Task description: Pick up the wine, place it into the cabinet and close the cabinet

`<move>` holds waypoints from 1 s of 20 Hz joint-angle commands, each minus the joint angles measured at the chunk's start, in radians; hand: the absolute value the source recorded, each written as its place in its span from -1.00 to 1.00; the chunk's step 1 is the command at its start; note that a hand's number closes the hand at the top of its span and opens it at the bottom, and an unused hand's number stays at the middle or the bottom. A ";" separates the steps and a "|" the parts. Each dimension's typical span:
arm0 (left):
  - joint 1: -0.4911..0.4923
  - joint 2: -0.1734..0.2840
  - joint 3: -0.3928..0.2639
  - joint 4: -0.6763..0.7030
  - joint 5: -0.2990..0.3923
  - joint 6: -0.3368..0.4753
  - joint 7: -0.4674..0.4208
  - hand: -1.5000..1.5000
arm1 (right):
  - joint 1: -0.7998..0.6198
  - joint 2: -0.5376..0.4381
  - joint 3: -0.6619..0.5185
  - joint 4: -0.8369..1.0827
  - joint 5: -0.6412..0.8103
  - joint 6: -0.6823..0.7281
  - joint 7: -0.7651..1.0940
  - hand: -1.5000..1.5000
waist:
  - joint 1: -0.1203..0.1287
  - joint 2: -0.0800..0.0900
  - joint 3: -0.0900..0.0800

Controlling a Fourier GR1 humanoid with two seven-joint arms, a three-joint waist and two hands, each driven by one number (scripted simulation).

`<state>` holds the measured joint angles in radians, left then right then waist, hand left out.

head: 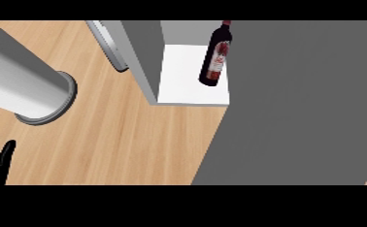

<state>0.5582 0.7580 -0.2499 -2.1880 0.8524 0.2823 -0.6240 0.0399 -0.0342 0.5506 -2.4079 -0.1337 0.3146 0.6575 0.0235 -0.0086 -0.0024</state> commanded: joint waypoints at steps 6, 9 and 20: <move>0.084 0.030 0.189 0.040 0.090 -0.179 0.003 -1.00 | -0.336 0.034 0.267 0.111 0.290 -0.296 0.071 1.00 | -0.007 0.003 0.000; 0.159 0.049 0.266 -0.027 0.115 -0.219 0.032 -1.00 | -0.470 0.034 0.206 0.256 0.234 -0.383 0.027 1.00 | 0.007 0.006 0.001; 0.155 0.018 0.390 0.003 0.182 -0.331 0.110 -1.00 | -0.866 0.034 0.032 0.673 0.124 -0.543 -0.044 1.00 | 0.004 0.010 0.002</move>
<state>0.7363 0.8011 0.1296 -2.1902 1.0379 -0.0417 -0.5378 -0.7122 -0.0012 0.6355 -1.8742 0.0199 -0.1816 0.6594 0.0356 -0.0012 -0.0012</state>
